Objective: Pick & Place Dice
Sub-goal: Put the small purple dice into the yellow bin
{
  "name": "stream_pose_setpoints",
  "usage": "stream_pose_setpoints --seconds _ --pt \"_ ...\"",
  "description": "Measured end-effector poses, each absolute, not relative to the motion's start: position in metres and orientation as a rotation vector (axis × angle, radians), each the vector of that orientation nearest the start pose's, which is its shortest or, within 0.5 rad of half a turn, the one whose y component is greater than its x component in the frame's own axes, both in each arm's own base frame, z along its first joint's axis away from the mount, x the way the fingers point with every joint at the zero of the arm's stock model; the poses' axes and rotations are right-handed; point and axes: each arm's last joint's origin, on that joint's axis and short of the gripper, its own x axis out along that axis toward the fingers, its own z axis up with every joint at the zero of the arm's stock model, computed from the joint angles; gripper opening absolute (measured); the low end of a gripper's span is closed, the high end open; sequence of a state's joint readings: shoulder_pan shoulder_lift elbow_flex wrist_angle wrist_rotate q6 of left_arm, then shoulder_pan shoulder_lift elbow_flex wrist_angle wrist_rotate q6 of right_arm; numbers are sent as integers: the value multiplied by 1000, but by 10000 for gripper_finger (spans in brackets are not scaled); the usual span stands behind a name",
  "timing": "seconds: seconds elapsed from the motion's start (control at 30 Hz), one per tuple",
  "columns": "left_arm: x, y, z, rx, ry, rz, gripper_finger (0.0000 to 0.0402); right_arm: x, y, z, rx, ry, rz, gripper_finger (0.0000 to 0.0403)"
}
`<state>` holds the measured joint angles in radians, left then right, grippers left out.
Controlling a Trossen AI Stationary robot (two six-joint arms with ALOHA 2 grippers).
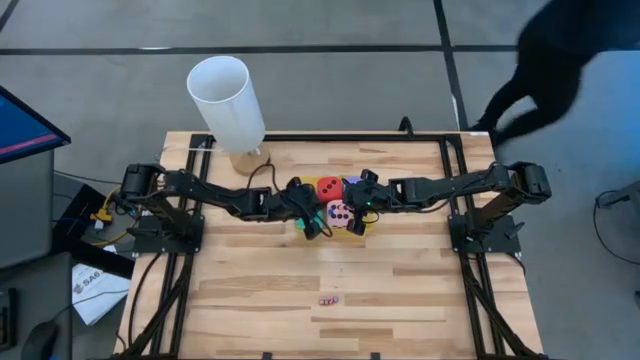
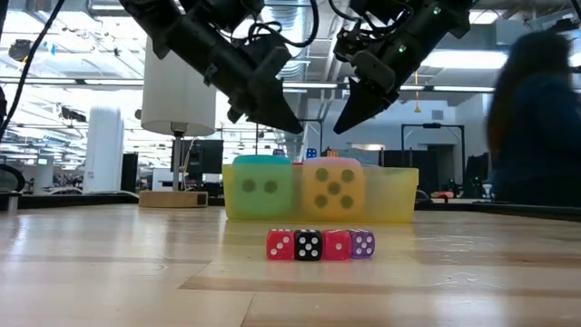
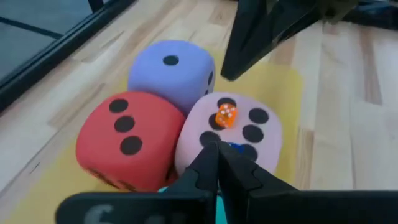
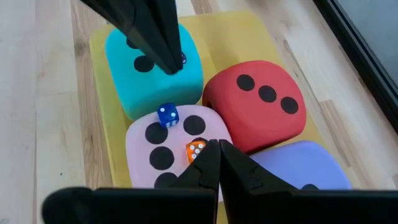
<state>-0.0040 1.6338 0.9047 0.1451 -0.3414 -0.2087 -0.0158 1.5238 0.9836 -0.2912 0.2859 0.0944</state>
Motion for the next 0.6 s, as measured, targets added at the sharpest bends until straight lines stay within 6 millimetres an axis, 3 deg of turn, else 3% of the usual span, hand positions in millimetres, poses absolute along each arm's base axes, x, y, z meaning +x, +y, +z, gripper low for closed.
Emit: stream_pose_setpoints --seconds 0.6 --pt "337 -1 198 -86 543 356 0 311 -12 220 17 835 -282 0"
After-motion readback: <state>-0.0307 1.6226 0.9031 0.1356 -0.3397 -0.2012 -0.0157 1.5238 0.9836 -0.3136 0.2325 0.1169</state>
